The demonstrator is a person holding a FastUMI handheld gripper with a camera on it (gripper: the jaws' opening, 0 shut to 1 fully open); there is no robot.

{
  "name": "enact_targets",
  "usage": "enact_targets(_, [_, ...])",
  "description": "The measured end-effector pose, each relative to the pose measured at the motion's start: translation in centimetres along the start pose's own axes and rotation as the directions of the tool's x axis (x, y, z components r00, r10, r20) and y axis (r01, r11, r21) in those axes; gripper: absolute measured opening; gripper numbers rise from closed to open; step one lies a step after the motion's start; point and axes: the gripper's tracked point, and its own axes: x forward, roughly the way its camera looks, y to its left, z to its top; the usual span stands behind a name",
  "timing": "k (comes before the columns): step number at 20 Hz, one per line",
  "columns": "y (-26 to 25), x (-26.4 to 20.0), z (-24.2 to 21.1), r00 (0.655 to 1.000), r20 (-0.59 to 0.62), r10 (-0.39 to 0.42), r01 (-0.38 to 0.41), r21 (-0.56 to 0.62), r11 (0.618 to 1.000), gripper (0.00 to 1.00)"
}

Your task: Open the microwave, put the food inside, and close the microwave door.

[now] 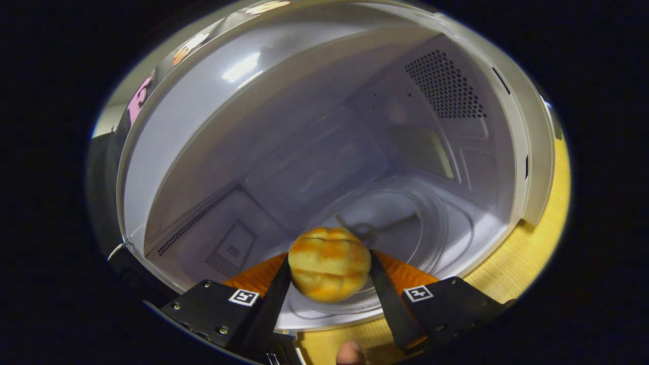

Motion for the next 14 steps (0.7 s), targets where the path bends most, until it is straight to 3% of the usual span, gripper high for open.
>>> enact_targets(2, [-0.8, -0.2, 0.8, 0.999, 0.038, -0.027, 0.025, 0.036, 0.999, 0.89])
enact_targets(4, [-0.4, -0.3, 1.5, 0.997, 0.077, -0.005, -0.001, 0.086, 0.996, 0.89])
enact_targets(11, [-0.5, -0.6, 1.0, 0.997, 0.074, -0.027, 0.023, 0.047, 0.999, 0.89])
enact_targets(14, [0.7, -0.7, 0.7, 0.996, 0.080, 0.034, -0.038, 0.055, 0.998, 0.89])
